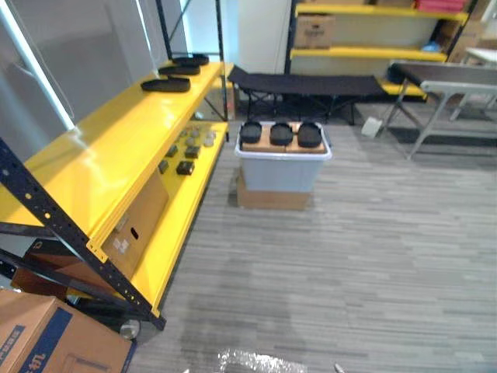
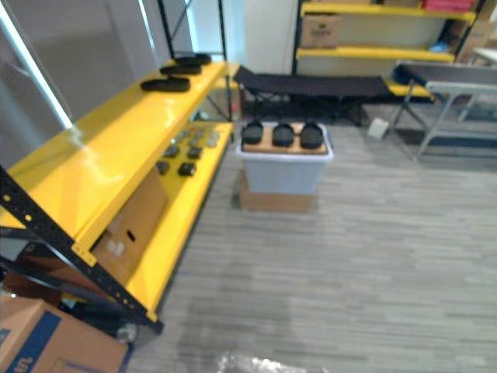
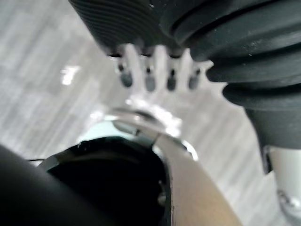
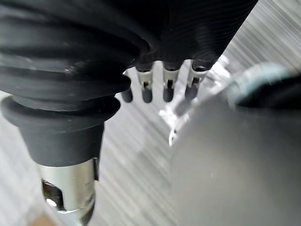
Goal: Walk over and take plastic housings, then place them on the shelf
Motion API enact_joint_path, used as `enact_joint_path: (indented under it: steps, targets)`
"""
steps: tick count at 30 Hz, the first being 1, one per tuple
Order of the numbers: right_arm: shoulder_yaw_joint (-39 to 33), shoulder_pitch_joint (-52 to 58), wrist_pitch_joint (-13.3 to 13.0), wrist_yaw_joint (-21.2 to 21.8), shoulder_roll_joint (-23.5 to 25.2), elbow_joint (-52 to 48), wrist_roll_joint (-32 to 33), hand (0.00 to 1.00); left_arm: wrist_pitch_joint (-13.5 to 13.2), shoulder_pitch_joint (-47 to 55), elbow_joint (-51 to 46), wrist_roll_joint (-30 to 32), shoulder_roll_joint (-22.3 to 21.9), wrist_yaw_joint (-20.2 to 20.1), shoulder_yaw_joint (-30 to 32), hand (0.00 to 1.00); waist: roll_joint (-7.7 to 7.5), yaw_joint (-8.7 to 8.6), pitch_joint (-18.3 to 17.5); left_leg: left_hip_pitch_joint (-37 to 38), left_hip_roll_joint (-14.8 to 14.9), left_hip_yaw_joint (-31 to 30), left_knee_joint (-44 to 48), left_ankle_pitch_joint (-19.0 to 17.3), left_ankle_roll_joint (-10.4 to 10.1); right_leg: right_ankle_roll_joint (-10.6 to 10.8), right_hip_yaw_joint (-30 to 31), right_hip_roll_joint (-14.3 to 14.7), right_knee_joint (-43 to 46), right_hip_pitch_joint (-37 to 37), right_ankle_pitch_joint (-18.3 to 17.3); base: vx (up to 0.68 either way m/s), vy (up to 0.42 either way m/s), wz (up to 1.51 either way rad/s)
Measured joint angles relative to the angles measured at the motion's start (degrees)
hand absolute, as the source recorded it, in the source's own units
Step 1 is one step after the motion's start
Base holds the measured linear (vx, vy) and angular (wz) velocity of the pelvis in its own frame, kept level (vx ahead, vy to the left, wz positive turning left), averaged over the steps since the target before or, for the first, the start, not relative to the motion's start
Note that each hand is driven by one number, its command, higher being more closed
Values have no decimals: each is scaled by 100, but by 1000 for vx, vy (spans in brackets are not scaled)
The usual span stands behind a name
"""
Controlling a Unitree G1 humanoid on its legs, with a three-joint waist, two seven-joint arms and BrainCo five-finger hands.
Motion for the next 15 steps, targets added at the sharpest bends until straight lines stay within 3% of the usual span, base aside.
enact_joint_path:
  steps: [4, 11, 15]
  targets:
    - [-66, 20, -1, -15, 16, 60, -33, 0, -14, -31, 153, -34, -12, -50, 18, 0, -14, 0, 24, 538, -40, 3, -575, 312, -20, 48, -107, 48, -159, 393, 15, 155, 30, 5]
    - [-220, -133, 73, -6, 80, 79, -263, 0, -15, -67, 188, -45, 54, -485, 20, 0, -55, 0, 111, 582, -71, -2, -546, 318, -27, 86, -128, 29, -189, 453, 14, 86, 11, 3]
    - [-223, -150, 70, -7, 84, 79, -280, 0, -28, -53, 187, -257, 62, -451, -7, 0, -59, 0, 183, 675, -76, -4, -575, 315, -32, 127, -128, 17, -179, 536, 35, -36, -1, 0]
